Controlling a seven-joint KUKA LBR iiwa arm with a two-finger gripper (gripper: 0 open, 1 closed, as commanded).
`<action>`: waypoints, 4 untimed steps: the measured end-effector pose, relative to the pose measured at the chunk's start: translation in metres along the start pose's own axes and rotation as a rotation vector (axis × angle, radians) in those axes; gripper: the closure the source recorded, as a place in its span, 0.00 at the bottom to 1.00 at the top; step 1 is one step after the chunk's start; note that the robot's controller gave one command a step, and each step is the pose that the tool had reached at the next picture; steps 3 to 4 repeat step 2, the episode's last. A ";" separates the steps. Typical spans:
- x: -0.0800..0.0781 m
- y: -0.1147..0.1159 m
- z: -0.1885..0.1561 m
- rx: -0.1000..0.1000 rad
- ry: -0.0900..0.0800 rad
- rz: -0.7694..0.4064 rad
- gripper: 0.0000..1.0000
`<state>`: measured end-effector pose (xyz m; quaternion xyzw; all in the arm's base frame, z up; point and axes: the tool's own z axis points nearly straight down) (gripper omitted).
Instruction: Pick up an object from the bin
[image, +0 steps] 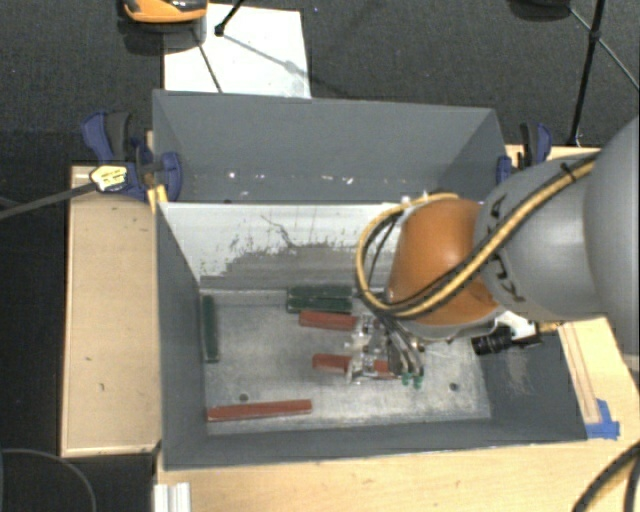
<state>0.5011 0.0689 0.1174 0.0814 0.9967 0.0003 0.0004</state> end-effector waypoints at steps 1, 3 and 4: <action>0.000 0.000 -0.011 0.000 0.000 0.000 1.00; 0.000 0.000 -0.021 0.000 -0.001 0.000 1.00; 0.000 0.000 -0.021 0.000 -0.001 0.000 1.00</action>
Offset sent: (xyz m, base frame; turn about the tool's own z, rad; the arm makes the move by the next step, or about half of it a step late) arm -0.0001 -0.0001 0.0040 0.0000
